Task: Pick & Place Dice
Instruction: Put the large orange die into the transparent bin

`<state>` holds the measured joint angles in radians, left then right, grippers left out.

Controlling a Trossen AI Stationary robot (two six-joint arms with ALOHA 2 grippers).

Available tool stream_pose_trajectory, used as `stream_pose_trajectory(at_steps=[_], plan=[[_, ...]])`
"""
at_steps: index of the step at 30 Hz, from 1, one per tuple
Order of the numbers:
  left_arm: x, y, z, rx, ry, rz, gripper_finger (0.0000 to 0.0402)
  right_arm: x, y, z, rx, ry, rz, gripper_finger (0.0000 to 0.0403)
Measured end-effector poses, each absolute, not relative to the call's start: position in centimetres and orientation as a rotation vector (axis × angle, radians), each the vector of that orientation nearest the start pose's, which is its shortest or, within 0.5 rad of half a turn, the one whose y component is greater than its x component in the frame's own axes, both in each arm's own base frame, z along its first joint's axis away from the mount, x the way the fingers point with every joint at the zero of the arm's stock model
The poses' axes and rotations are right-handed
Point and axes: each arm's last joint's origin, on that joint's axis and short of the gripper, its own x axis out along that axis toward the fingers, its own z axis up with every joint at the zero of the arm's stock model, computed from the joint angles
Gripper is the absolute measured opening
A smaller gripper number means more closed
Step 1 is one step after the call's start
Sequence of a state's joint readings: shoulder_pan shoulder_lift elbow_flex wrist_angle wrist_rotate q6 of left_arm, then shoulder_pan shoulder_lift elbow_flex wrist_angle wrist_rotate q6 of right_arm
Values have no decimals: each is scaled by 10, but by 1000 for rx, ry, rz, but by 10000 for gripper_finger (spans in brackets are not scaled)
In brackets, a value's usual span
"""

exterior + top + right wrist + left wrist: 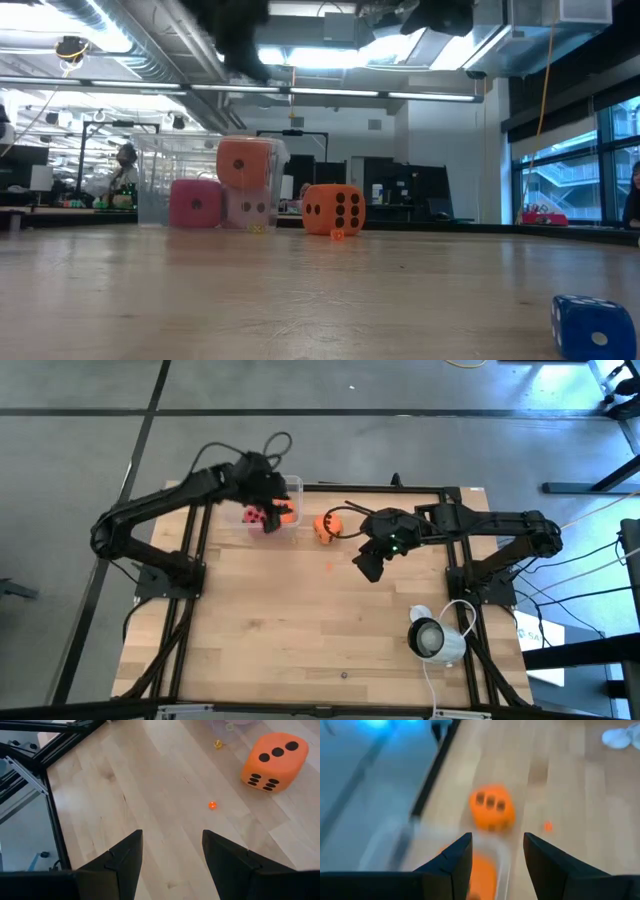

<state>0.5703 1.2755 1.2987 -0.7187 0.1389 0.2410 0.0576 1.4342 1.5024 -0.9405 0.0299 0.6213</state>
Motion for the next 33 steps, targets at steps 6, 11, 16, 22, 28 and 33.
stream_pose_trajectory(at_steps=[6,11,16,22,28,33], plan=[[275,116,359,152,519,149,193,272,23,381,572,790,-263,205],[309,120,326,169,579,82,233,247,34,400,589,681,-299,205],[328,128,295,257,681,66,266,230,46,412,603,606,-315,205],[344,136,266,435,779,52,285,224,57,414,615,580,-322,205],[358,145,240,543,860,116,288,222,64,414,617,563,-335,205],[366,151,220,620,937,153,289,221,67,414,627,557,-337,205]])
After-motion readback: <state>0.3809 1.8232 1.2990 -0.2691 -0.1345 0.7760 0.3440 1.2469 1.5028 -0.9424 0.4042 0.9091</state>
